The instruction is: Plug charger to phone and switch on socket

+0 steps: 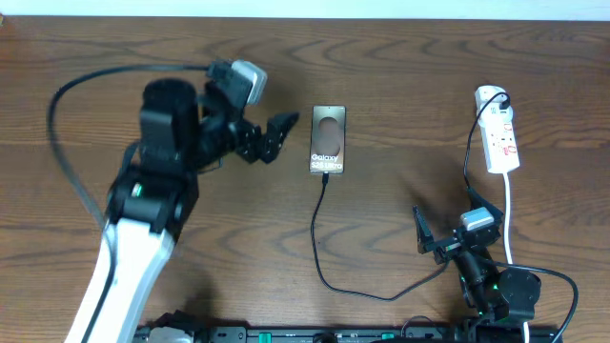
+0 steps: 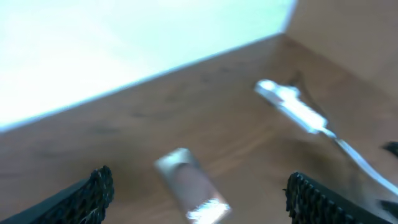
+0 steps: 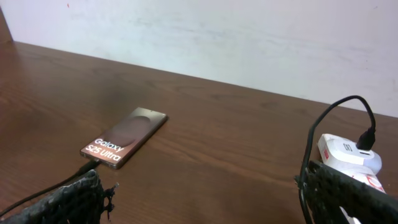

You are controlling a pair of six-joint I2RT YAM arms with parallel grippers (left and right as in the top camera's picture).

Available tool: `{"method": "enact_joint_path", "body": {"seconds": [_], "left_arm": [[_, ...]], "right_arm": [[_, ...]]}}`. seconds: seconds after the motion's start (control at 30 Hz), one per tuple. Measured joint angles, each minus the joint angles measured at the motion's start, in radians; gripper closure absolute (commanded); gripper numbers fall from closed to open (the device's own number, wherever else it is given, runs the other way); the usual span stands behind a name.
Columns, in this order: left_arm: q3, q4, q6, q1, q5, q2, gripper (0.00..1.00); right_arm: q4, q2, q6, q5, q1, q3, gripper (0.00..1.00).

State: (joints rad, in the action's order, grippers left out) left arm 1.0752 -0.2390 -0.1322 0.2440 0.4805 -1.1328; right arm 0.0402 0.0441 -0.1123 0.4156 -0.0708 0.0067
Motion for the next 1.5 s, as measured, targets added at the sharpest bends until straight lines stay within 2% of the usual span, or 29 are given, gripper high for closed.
{"method": "enact_joint_path", "body": {"seconds": [0.17, 0.37, 0.67, 0.9, 1.1, 1.5], "left_arm": [[-0.125, -0.006, 0.06, 0.007, -0.204, 0.151, 0.1], [-0.299, 0.062, 0.167, 0.005, -0.358, 0.173, 0.1], [-0.634, 0.441, 0.23, -0.015, -0.398, 0.373, 0.1], [-0.911, 0.541, 0.343, -0.107, -0.407, 0.589, 0.1], [-1.053, 0.536, 0.44, -0.184, -0.409, 0.767, 0.1], [-1.066, 0.227, 0.483, -0.202, -0.461, 1.008, 0.1]], "right_arm": [[0.0, 0.0, 0.0, 0.0, 0.0, 0.0, 0.01], [0.0, 0.0, 0.0, 0.0, 0.0, 0.0, 0.01], [0.0, 0.0, 0.0, 0.0, 0.0, 0.0, 0.01], [0.0, 0.001, 0.0, 0.0, 0.0, 0.0, 0.01], [0.0, 0.001, 0.0, 0.0, 0.0, 0.0, 0.01], [0.0, 0.001, 0.0, 0.0, 0.0, 0.0, 0.01]]}}
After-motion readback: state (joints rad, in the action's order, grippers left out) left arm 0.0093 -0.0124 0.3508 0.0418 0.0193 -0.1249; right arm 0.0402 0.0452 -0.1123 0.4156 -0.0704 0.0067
